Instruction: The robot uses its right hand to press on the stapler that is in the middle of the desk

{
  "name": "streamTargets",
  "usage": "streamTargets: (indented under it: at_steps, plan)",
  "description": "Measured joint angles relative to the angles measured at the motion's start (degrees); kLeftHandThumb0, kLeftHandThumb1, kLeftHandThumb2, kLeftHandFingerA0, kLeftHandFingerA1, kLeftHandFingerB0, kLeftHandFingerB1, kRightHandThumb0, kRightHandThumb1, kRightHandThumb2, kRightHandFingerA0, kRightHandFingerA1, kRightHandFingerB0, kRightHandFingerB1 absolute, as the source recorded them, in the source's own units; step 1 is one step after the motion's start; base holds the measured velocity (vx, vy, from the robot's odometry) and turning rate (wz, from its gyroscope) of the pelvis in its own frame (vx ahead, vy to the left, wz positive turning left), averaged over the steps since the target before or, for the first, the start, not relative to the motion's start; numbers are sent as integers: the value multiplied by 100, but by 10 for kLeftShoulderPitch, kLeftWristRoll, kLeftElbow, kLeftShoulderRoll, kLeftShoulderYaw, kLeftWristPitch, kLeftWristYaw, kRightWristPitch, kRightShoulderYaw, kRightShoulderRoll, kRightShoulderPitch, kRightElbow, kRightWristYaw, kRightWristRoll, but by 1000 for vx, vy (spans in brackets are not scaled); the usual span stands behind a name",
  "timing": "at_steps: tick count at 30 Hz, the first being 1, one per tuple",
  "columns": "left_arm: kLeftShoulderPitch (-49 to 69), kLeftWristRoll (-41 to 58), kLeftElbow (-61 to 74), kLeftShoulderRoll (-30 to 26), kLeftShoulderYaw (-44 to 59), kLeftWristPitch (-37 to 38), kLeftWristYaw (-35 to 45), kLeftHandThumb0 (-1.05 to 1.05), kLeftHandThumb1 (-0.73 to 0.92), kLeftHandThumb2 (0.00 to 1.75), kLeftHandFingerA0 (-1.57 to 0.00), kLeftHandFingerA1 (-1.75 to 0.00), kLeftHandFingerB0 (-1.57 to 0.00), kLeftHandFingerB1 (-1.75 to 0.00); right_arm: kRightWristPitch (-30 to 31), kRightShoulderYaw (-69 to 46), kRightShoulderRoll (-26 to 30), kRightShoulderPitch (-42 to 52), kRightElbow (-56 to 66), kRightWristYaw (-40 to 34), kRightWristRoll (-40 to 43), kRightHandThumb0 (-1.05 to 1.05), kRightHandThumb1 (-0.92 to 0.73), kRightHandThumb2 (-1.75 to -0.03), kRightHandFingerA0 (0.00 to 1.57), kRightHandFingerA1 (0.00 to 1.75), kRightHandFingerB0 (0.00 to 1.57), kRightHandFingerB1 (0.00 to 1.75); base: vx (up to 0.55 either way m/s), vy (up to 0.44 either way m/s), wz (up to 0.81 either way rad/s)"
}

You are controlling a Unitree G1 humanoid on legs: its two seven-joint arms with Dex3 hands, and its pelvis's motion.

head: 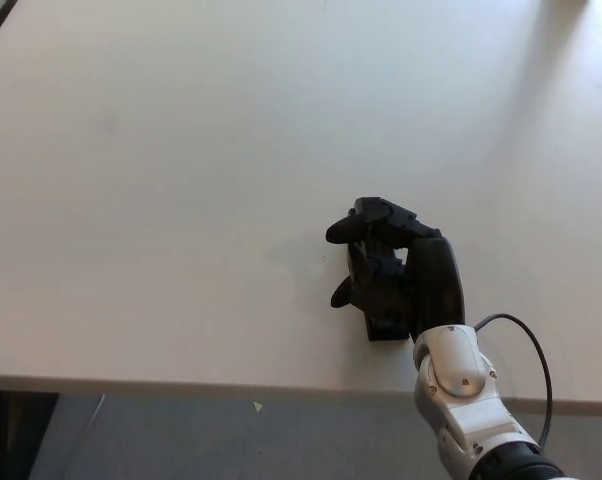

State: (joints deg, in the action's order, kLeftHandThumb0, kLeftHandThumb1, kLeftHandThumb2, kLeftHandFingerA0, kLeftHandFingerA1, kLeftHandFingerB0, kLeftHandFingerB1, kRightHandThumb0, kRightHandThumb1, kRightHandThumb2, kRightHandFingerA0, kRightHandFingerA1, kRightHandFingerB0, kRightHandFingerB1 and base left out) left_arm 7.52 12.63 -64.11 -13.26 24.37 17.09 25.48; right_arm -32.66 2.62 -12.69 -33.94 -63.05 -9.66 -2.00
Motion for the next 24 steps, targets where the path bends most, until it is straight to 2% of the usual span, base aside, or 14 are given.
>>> streamTargets:
  at_steps: [1, 2, 3, 5, 8, 9, 11, 12, 13, 14, 17, 19, 22, 24]
  plan:
    - [0, 0, 0, 0, 1, 0, 0, -58, 92, 77, 0, -23, -7, -24, -3, 0, 0, 1, -1, 0, 0, -13, -73, -83, 120, 124, 77, 117, 0, 0, 0]
    - [0, 0, 1, 0, 2, 0, 0, -68, 80, 107, 0, -30, -6, -29, -5, 0, 0, 2, -2, 0, 0, -15, -75, -79, 118, 125, 76, 117, 0, 0, 0]
    - [0, 0, 2, 0, 2, 0, 0, -59, 92, 79, 0, -23, -6, -24, -6, -1, 0, 3, -3, 0, 0, -13, -74, -81, 118, 124, 76, 117, 0, 0, 0]
    - [-1, 0, 5, 0, 4, 1, 0, -59, 92, 77, -1, -23, -7, -24, -8, -3, -1, 4, -6, 0, 0, -14, -74, -79, 120, 122, 78, 116, 0, 0, 0]
    - [-4, 1, 9, 0, 8, 2, 0, -58, 92, 77, 0, -23, -6, -23, -10, -6, -1, 4, -7, 2, 1, -12, -74, -82, 120, 125, 75, 119, 0, 0, 0]
    - [-7, 1, 9, 0, 9, 2, 0, -68, 81, 107, 0, -30, -3, -28, -10, -8, -1, 4, -7, 3, 1, -11, -71, -84, 122, 124, 79, 120, 0, 0, 0]
    - [-11, 1, 9, 0, 9, 3, 0, -69, 79, 106, 0, -29, -4, -29, -10, -9, -1, 3, -7, 5, 2, -13, -73, -83, 120, 123, 77, 118, 0, 0, 0]
    - [-19, 2, 11, 0, 10, 3, 0, -56, 92, 77, 0, -22, -7, -23, -10, -11, -1, 2, -7, 7, 2, -13, -72, -84, 120, 122, 76, 118, 0, 0, 0]
    - [-25, 2, 12, 0, 11, 3, 0, -67, 82, 107, 0, -29, -3, -28, -10, -13, -1, -1, -6, 8, 2, -14, -73, -83, 120, 123, 75, 120, 0, 0, 0]
    - [-30, 3, 14, 0, 12, 3, 0, -69, 87, 111, 0, -25, -1, -24, -10, -14, -1, -3, -5, 10, 3, -15, -72, -81, 120, 121, 77, 120, 0, 0, 0]
    - [-49, 3, 19, 0, 11, 3, 0, -69, 86, 109, 0, -25, -1, -25, -7, -19, 0, -12, -4, 12, 3, -10, -71, -85, 120, 121, 78, 117, 0, 0, 0]
    - [-64, 3, 22, -1, 10, 3, 0, -72, 87, 112, 0, -24, -1, -23, -1, -25, 2, -28, -5, 13, 3, -10, -69, -86, 123, 114, 80, 115, 0, 0, 0]
    - [-95, 3, 22, -4, 9, 3, 0, -73, 86, 113, 0, -26, -1, -24, 19, -38, 4, -55, -8, 16, 7, -15, -75, -77, 124, 111, 77, 114, 0, 0, 0]
    - [-114, 3, 21, -6, 8, 3, 0, -72, 86, 111, 0, -24, -1, -23, 32, -47, 5, -75, -8, 17, 10, -12, -74, -84, 124, 116, 78, 112, 0, 0, 0]
